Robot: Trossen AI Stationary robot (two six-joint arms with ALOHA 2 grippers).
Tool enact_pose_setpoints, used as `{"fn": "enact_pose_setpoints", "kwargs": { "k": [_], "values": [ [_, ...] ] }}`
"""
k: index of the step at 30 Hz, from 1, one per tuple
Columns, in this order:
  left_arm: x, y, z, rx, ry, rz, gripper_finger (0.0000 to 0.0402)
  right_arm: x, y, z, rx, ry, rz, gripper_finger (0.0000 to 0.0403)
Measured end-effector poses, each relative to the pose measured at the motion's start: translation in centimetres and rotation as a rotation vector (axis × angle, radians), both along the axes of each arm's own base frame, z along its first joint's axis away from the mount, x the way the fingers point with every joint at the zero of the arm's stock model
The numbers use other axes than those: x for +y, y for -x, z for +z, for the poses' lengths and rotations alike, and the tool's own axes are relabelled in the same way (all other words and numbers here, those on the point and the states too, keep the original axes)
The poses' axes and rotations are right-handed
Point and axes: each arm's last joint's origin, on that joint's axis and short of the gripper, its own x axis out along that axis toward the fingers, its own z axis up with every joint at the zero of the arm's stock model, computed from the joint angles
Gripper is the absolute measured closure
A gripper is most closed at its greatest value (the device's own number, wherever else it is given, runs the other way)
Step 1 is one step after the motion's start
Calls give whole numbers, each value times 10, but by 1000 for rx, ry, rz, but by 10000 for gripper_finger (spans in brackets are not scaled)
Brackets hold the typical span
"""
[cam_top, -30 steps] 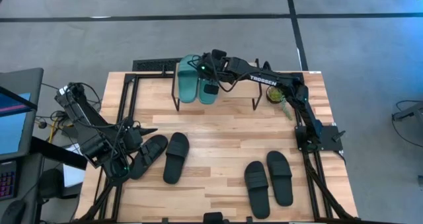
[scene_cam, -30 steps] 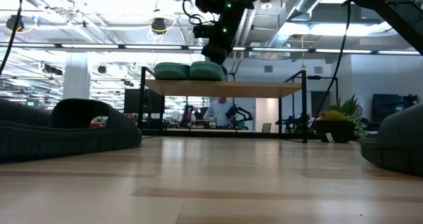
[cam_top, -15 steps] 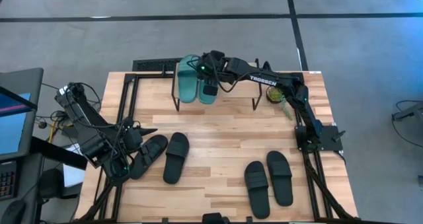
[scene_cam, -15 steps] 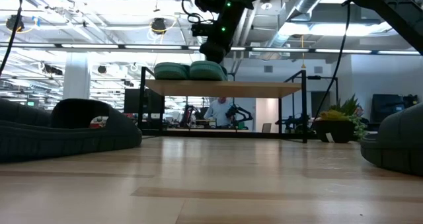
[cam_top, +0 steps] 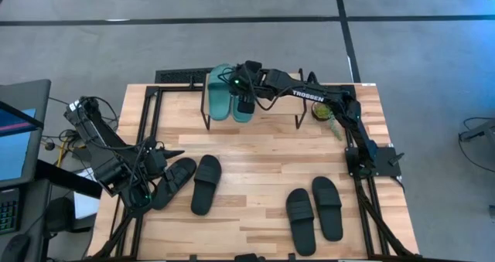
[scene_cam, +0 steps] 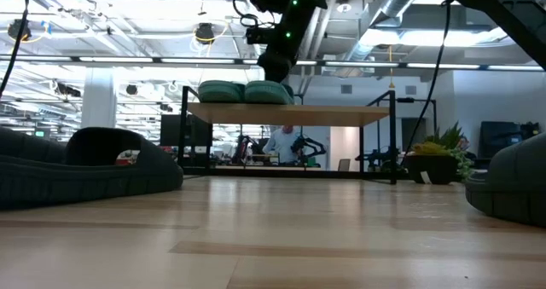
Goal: Pick and place slides into the shelf
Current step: Put the green slide on the shelf, then put the left black slide under the shelf
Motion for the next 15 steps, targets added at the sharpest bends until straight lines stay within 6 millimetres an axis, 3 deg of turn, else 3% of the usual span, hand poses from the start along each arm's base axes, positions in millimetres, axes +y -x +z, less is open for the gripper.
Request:
{"fn": "enact_pose_setpoints", "kwargs": {
  "k": [8, 15],
  "values": [
    [0, 0, 0, -2, 4, 1, 234, 8, 6, 16, -17, 30, 8, 202],
    [-1, -1, 0, -8, 12, 1, 234, 23, 5, 15, 25, 33, 32, 204]
  ]
}}
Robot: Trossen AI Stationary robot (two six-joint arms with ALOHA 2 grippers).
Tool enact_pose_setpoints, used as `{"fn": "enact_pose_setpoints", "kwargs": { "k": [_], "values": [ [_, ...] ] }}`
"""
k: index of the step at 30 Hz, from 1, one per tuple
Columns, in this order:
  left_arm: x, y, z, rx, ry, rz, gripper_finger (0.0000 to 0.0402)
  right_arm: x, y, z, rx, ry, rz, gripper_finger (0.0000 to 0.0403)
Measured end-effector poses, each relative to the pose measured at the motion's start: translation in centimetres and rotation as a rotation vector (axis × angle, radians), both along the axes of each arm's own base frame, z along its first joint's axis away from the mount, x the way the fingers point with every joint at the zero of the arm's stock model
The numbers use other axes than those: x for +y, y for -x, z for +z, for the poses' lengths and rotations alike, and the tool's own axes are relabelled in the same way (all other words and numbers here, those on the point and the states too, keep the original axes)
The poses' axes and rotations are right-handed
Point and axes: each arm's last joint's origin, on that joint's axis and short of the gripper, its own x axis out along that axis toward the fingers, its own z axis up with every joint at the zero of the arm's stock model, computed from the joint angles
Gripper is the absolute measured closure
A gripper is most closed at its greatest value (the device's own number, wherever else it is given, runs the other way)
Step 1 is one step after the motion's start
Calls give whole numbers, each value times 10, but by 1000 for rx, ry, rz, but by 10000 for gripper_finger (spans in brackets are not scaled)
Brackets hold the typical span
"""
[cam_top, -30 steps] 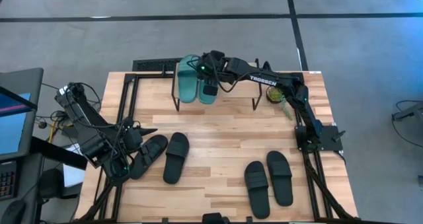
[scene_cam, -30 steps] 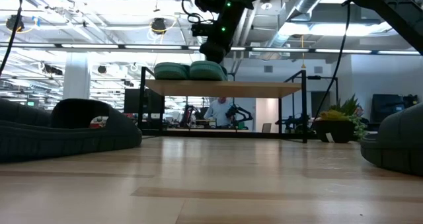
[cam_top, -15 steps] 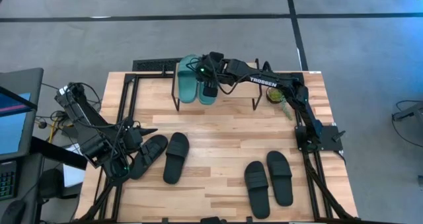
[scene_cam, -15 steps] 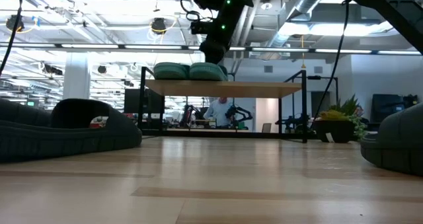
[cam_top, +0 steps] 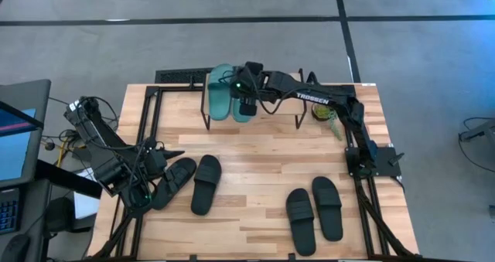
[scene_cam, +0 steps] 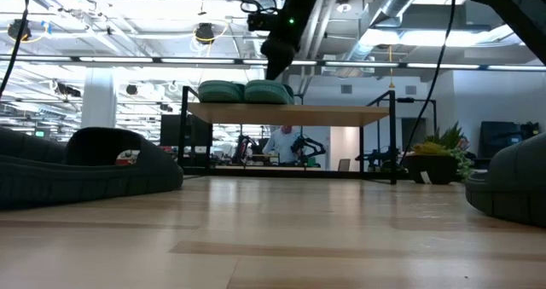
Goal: Pick and place slides into the shelf
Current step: Put the left black slide under the shelf
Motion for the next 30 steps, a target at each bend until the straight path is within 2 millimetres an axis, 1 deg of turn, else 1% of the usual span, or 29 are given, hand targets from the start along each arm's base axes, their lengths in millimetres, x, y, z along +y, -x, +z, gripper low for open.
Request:
{"fn": "enact_pose_setpoints", "kwargs": {
  "k": [5, 7, 9, 12, 13, 18, 22, 25, 30],
  "values": [
    [-1, 0, 0, -4, 11, -2, 234, 18, -3, -1, 25, 9, 30, 209],
    [-1, 0, 0, 2, 18, -4, 234, 25, -1, 2, 40, 25, 33, 211],
    [-1, 0, 0, 14, 29, -9, 234, 34, -1, 8, 29, 52, 36, 211],
    [-1, 0, -1, 21, 35, -12, 234, 45, 8, 21, 27, 74, 32, 211],
    [-1, 0, -1, 22, 35, -12, 234, 49, 10, 27, 2, 78, 27, 211],
    [-2, -1, -2, 30, 33, -14, 234, 69, 34, 54, -42, 63, -17, 217],
    [-5, -2, -4, 81, 17, -39, 234, 93, 54, 72, -73, 31, -36, 223],
    [-5, -2, -6, 130, 10, -67, 234, 111, 69, 81, -84, -1, -46, 228],
    [-6, -2, -6, 154, -8, -84, 234, 142, 90, 92, -107, -54, -51, 233]
  ]
}}
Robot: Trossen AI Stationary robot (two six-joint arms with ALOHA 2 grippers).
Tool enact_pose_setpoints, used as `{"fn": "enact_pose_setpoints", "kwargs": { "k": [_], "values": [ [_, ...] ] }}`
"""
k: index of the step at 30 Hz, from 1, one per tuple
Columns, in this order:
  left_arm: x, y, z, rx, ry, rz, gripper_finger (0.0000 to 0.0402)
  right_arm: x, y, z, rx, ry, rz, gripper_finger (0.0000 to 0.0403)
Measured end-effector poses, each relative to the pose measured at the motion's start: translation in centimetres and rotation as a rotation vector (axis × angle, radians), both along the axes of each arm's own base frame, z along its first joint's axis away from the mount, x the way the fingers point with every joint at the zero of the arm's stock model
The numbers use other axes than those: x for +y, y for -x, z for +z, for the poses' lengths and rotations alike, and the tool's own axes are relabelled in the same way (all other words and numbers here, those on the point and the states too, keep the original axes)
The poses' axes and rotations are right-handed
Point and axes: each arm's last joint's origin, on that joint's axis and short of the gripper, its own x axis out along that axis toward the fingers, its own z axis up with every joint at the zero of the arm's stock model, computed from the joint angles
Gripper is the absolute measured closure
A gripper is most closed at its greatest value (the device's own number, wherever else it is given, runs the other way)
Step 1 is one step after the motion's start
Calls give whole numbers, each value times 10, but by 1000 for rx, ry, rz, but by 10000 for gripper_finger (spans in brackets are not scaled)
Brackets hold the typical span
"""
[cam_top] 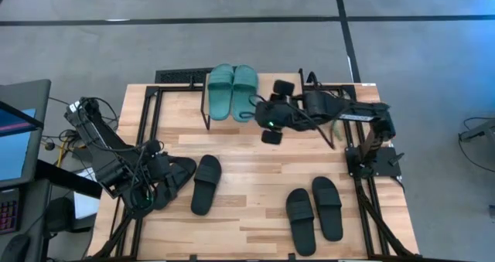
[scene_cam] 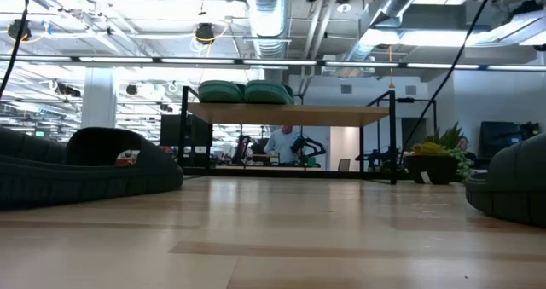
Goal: Pick and place slides into the shelf
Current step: Put the left black slide under the shelf
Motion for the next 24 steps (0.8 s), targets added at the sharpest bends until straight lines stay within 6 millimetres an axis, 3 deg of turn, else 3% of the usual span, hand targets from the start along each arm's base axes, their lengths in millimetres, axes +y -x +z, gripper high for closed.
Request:
{"fn": "enact_pose_setpoints", "kwargs": {
  "k": [10, 16, 24],
  "values": [
    [0, 0, 0, 76, -139, -93, 234, 53, 35, 11, 40, -25, 116, 237],
    [-3, -4, 0, 86, -41, -98, 234, 68, 62, 25, 25, -42, 174, 237],
    [-9, 0, -11, 412, 161, -261, 234, 86, 90, 41, -39, -105, 247, 245]
  ]
}}
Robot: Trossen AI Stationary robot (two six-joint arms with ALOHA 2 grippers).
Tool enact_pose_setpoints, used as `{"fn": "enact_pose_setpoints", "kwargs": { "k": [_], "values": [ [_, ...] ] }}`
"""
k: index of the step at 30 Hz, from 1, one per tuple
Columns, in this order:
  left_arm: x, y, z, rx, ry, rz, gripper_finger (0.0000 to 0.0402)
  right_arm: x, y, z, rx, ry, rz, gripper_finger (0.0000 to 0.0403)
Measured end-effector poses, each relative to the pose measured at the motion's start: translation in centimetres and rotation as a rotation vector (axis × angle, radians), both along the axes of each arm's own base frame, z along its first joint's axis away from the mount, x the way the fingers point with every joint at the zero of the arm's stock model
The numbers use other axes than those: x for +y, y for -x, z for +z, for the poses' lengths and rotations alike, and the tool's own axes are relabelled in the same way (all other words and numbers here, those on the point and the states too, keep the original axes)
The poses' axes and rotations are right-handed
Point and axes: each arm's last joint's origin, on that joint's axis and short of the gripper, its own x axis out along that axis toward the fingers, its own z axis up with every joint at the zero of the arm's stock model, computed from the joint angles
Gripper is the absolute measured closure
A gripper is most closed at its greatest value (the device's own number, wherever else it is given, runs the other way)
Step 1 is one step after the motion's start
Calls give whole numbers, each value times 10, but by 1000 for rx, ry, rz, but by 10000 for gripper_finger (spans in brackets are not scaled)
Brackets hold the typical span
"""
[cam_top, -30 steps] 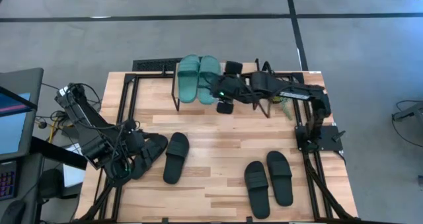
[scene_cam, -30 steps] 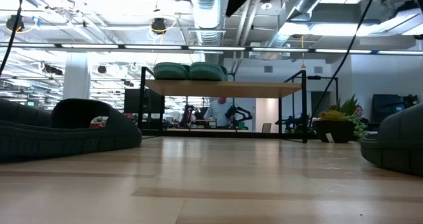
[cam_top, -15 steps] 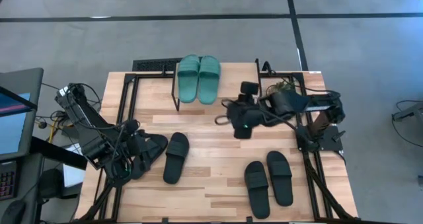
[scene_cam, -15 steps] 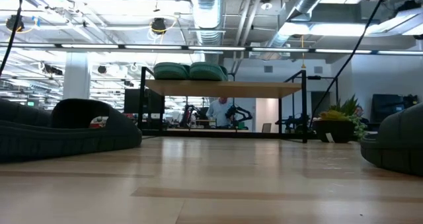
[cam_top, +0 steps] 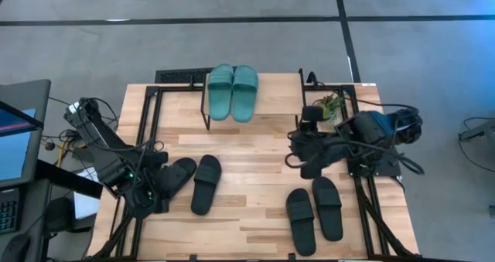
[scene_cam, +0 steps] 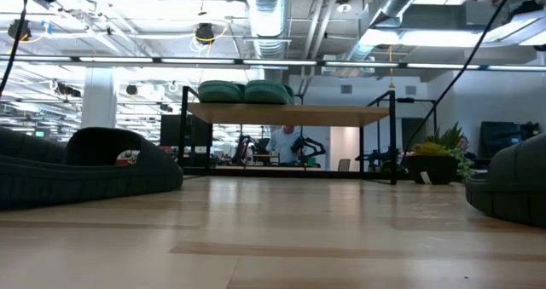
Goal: Pick and place slides into the shelf
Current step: Put the left black slide under the shelf
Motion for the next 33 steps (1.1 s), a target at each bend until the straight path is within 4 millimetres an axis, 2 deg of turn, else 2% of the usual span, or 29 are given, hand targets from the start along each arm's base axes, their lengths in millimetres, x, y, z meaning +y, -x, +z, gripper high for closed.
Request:
{"fn": "enact_pose_setpoints", "kwargs": {
  "k": [5, 11, 15, 21, 33],
  "values": [
    [4, 11, -4, 179, -31, -70, 234, 14, 6, 0, -29, -55, -14, 252],
    [8, 21, -9, 256, -171, -191, 234, 25, 6, -2, -86, -95, -88, 266],
    [11, 26, -31, 321, -277, -290, 234, 31, 4, -6, -102, -119, -130, 275],
    [12, 33, -68, 371, -320, -354, 234, 40, 4, -10, -115, -155, -178, 284],
    [12, 35, -104, 313, -310, -360, 234, 45, 2, -14, -144, -156, -225, 284]
  ]
}}
